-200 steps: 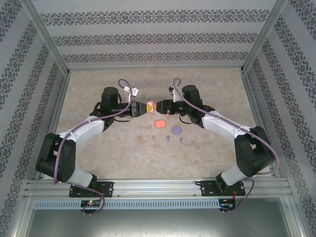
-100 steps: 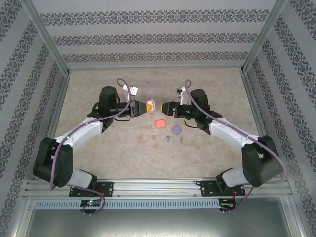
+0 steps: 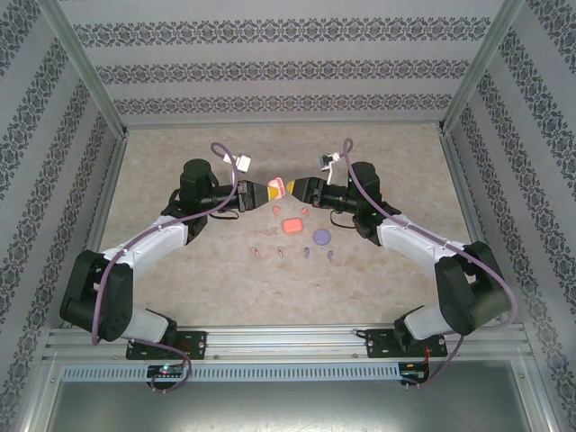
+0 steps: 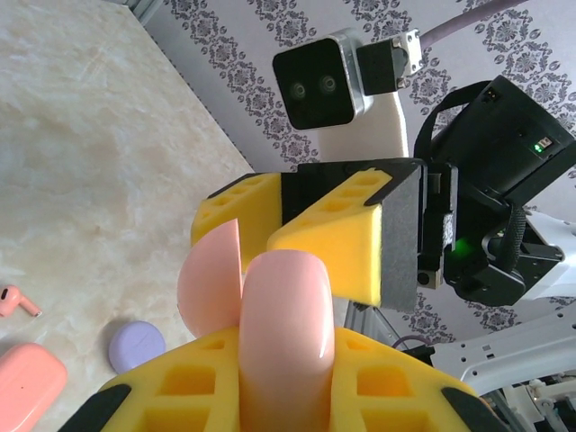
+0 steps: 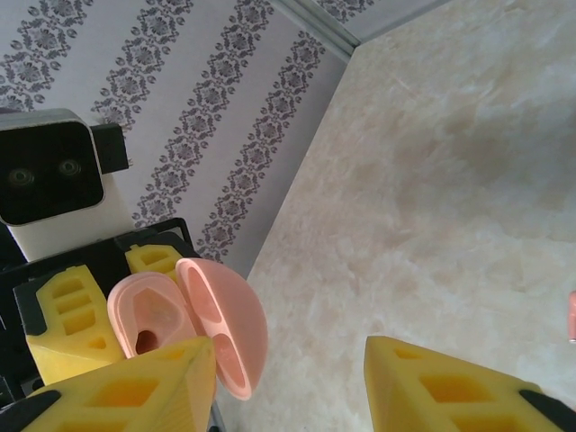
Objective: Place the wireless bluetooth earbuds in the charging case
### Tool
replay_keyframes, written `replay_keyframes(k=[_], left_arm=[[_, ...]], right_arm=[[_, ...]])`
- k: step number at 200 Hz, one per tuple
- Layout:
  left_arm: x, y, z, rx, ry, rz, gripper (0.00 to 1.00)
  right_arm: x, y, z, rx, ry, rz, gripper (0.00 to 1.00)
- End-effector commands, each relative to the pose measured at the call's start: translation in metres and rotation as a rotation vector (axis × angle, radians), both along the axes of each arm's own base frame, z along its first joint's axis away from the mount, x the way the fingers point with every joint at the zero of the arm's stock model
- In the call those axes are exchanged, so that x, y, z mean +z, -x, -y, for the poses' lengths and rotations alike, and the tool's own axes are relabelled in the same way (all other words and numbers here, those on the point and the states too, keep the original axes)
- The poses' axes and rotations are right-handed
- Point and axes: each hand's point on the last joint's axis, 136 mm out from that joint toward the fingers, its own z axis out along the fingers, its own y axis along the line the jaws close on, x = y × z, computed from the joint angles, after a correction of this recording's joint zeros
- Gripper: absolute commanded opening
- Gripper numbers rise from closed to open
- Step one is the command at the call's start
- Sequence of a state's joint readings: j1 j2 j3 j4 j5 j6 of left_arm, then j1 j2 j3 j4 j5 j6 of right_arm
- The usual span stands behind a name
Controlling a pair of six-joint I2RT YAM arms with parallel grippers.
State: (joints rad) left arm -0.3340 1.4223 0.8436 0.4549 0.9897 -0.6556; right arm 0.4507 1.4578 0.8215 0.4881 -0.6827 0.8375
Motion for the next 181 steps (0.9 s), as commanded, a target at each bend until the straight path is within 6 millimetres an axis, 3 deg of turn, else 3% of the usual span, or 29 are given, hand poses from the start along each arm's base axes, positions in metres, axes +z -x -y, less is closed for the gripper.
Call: replay_keyframes(k=[1,136,181], left_arm=[[0.009,0.0,0.005,-0.011,0.021,0.047,0.0],[0.006,-0.001,0.01,-0.019,0.013,0.041,0.0],[0.004,0.001,0.012,-0.027,0.013,0.04,0.0]], right_arm=[[0.008,0.002,-0.01,0.038,-0.029,0.032,0.46],[0.002,0.008,-0.024,0.088,-0.03,0.018,0.39],[0.008,0.002,-0.027,0.087,-0.04,0.026,0.25]])
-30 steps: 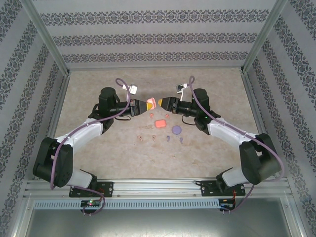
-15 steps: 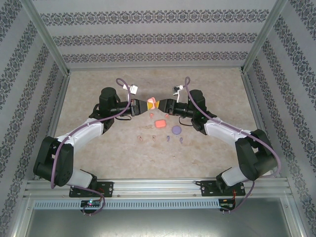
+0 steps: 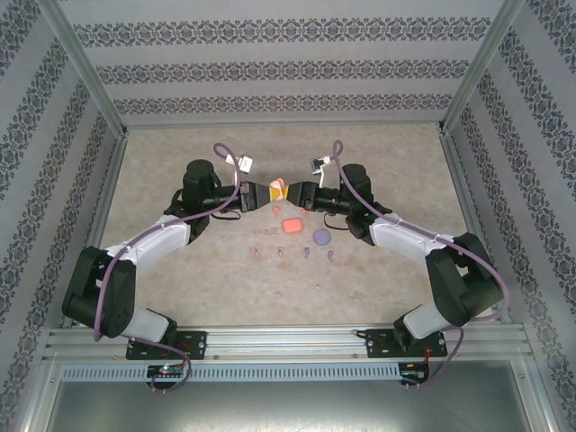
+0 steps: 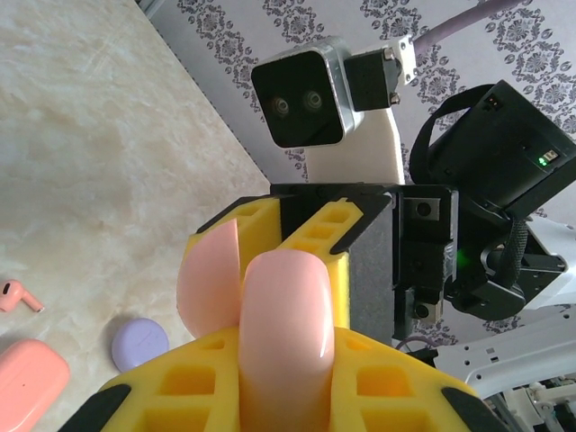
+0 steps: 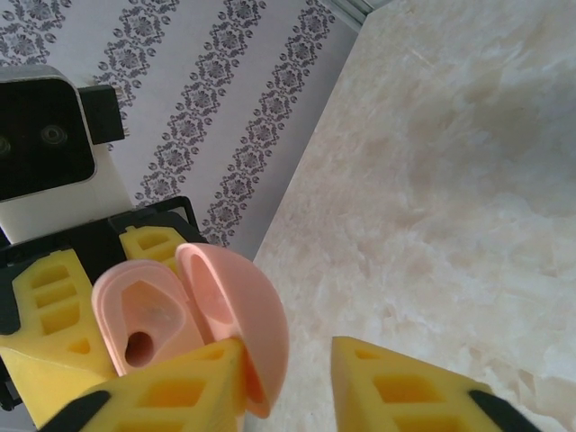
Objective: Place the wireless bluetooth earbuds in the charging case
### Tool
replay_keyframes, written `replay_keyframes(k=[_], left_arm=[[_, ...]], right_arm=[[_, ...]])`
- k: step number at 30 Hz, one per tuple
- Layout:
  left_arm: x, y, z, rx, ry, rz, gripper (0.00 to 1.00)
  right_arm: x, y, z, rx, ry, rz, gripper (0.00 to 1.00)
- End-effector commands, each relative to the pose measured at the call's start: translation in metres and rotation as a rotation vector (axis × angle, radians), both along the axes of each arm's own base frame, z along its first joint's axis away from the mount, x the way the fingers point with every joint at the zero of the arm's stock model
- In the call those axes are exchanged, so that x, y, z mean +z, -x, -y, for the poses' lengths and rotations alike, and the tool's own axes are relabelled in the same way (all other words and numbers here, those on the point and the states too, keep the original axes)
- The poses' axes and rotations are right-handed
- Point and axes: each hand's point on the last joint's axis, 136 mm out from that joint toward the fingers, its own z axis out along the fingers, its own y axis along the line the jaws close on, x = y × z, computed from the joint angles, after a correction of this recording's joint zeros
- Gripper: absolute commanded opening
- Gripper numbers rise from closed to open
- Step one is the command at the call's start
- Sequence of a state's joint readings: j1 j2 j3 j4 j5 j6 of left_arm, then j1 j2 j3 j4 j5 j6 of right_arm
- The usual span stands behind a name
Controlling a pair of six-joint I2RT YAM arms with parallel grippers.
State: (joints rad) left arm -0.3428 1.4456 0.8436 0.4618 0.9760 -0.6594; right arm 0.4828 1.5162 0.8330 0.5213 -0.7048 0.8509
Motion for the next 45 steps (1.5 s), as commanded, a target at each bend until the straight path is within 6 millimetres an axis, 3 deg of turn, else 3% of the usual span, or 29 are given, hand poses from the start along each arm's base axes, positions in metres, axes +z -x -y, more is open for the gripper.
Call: replay_keyframes(k=[1,8,14,19,25,29,36,45], left_arm=[[0.012,0.005,0.01,-0.034,0.02,0.058,0.0],[0.009,0.006,0.011,-0.037,0.02,0.052,0.0],[0.005,0.002,0.011,-0.017,0.01,0.034,0.0],[-0.002,-0.006,0.008,0.038,-0.025,0.013,0.25],[-0.002,-0.012,-0.002,0.093,-0.1,0.021,0.66],[0.003,-0.01,-0.013,0.108,-0.16,0.041,0.83],[0.006,-0.003,-0.031,0.07,-0.281,0.053,0.93],[-0.023,-0.006,-0.018,-0.093,-0.347,-0.053,0.91]], right_arm=[[0.02,-0.002,-0.011,0.035,-0.039,0.053,0.25],[0.028,-0.002,-0.013,0.05,-0.049,0.06,0.01],[0.028,-0.003,-0.012,0.044,-0.043,0.061,0.0],[0.025,-0.005,-0.009,0.023,-0.017,0.058,0.0],[0.017,-0.013,0.003,-0.022,0.04,0.054,0.0],[0.013,-0.02,0.013,-0.032,0.093,0.062,0.0],[0.009,-0.031,0.025,-0.024,0.205,0.107,0.0],[-0.007,-0.025,0.034,0.132,0.455,0.262,0.0]])
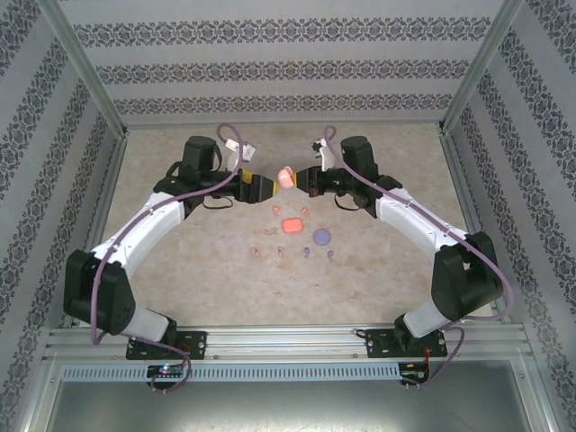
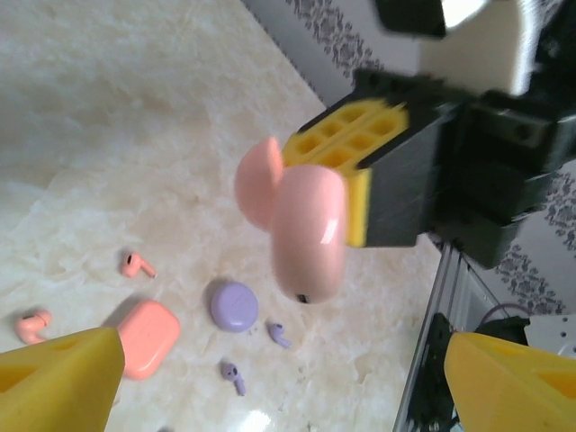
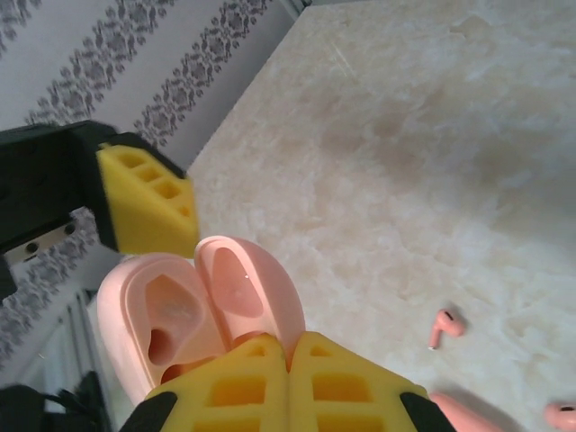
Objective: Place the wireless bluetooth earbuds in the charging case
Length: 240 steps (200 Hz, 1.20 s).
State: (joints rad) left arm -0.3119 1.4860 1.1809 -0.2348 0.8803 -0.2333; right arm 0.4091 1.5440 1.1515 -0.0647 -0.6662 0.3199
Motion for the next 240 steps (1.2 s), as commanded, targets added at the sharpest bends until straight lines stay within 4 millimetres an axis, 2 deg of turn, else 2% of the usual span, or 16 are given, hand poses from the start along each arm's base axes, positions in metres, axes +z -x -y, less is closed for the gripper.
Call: replay_keyframes(k=[1,33,54,113,166,193,240], left_arm=[[-0.028,0.012,0.001,-0.092,-0.061,-0.105,0.9],[-0.039,0.019,0.006,-0.18,-0.064,-0.18,0.8],[-0.039,0.024,0.009,-0.219,-0.039,-0.193,0.79],[-0.035,0.023,0.023,-0.263,-0.017,-0.189,0.77],[-0.029,0.019,0.038,-0.288,0.0,-0.165,0.68],[-0.027,0.022,0.041,-0.3,0.002,-0.163,0.63],[-0.027,0.023,0.046,-0.314,0.005,-0.162,0.62]], right_arm=[[-0.02,0.007,0.008,0.085,0.137,0.046,0.0],[-0.028,0.013,0.009,0.136,0.182,0.026,0.0],[-0.032,0.016,0.01,0.161,0.202,0.016,0.0],[-0.024,0.023,0.007,0.194,0.185,0.019,0.0],[-0.019,0.028,-0.002,0.214,0.167,0.024,0.0],[-0.019,0.028,-0.004,0.214,0.166,0.023,0.0],[-0.019,0.029,-0.008,0.223,0.162,0.024,0.0]])
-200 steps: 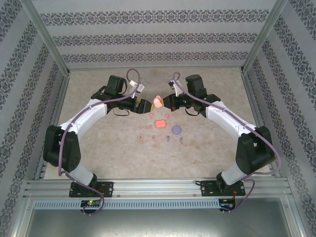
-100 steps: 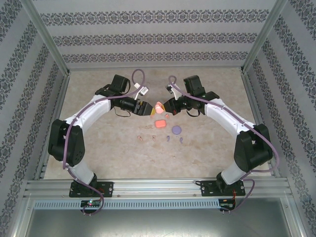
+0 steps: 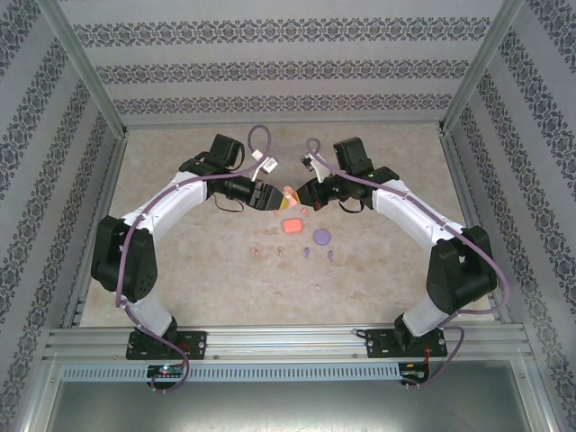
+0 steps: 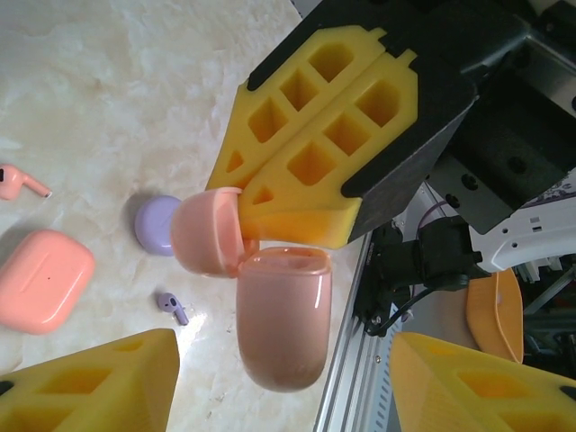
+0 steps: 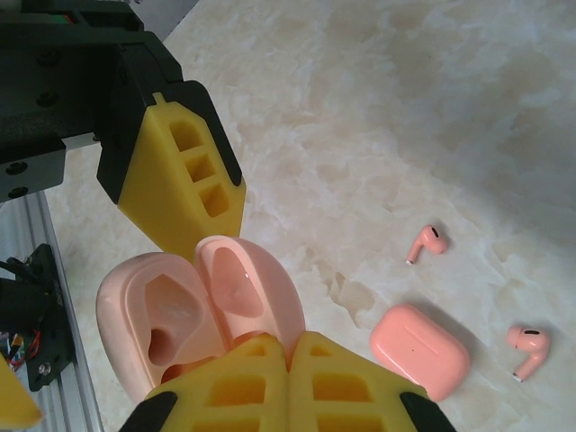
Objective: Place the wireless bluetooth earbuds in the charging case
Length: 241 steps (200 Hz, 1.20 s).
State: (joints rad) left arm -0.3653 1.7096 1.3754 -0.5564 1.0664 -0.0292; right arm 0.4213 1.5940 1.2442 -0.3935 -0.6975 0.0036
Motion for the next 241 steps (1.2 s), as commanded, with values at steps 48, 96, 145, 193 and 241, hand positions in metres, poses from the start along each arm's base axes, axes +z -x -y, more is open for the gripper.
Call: replay_keyframes(k=[48,96,145,193,241], left_arm=[[0.007,-0.002,0.015,-0.047,0.033,0.028,0.55],[0.008,-0.002,0.016,-0.048,0.034,0.036,0.49],[0.009,-0.001,0.015,-0.049,0.036,0.043,0.36],[0.012,0.0,0.015,-0.049,0.042,0.051,0.12],[0.016,-0.002,0.006,0.008,0.019,0.11,0.0]], right_arm=[[0.014,0.001,-0.012,0.036,-0.028,0.031,0.0],[0.014,-0.001,-0.01,0.028,-0.026,0.036,0.0],[0.012,-0.002,-0.009,0.02,-0.023,0.032,0.0],[0.019,-0.007,-0.006,-0.014,-0.024,0.042,0.22],[0.048,-0.008,0.018,-0.103,-0.073,0.067,0.69]])
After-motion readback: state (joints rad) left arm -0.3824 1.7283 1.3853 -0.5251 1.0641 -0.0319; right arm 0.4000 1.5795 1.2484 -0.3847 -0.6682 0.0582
